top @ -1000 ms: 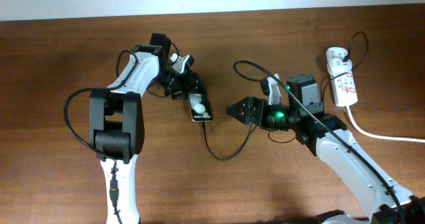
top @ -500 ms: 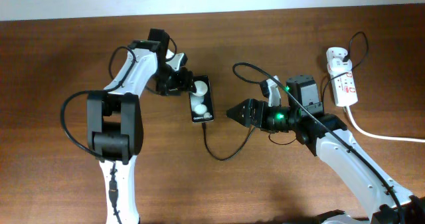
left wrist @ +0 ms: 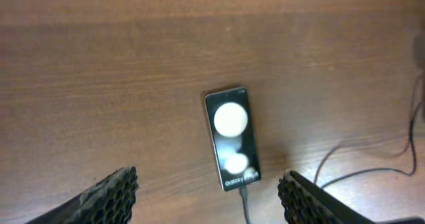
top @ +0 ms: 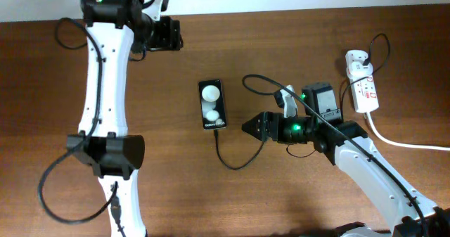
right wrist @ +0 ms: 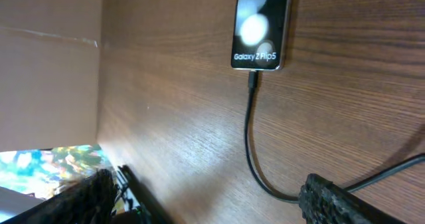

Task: Plug charger to phone and switch on socket
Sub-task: 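Lift the left arm away and move the right gripper to the power strip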

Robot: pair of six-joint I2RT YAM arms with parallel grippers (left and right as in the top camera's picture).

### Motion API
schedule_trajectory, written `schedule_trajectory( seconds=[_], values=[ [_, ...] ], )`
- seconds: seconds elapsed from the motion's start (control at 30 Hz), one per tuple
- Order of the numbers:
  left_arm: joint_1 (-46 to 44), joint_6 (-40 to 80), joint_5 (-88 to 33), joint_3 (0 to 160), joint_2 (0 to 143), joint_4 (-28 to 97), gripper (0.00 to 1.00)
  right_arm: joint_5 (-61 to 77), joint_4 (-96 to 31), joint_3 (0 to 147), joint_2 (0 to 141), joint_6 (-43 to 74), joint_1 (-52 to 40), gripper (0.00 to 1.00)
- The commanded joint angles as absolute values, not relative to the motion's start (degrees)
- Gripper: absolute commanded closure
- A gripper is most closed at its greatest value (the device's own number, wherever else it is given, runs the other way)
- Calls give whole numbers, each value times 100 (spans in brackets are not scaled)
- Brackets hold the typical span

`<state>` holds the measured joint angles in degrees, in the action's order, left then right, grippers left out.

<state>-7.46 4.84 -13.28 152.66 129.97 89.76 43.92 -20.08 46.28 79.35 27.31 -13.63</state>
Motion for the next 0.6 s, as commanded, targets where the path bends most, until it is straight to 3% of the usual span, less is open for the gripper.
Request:
schedule_trajectory(
  seconds=[0.0,0.1,0.17,0.27,0.33,0.37,0.43,0.57],
  values=[
    [-733,399,-1413,15554,12370,9225,26,3944,-2202,4674,7922,2567,-1345,10],
    [-733,399,-1411,15554,12140,9275,22,3785,-2502,4803,7885,2318,-1341,16],
    [-733,399,-1411,15552,12138,9430,1,3131,-3221,5266,7780,2082,-1341,21],
    [-733,399,-1411,15552,12138,9448,1,1673,-4480,6318,7760,1968,-1334,28],
    [-733,399,-1411,15552,12138,9445,1,1028,-5078,7026,7760,1793,-1334,51],
    [-733,399,-1413,15552,12138,9443,1,744,-5299,7360,7760,1750,-1310,72],
    [-733,399,-1411,15552,12138,9445,1,703,-5555,7789,7760,1682,-1083,93],
    [-733,399,-1411,15552,12138,9445,1,786,-6010,8462,7760,1481,-16,96]
  ],
)
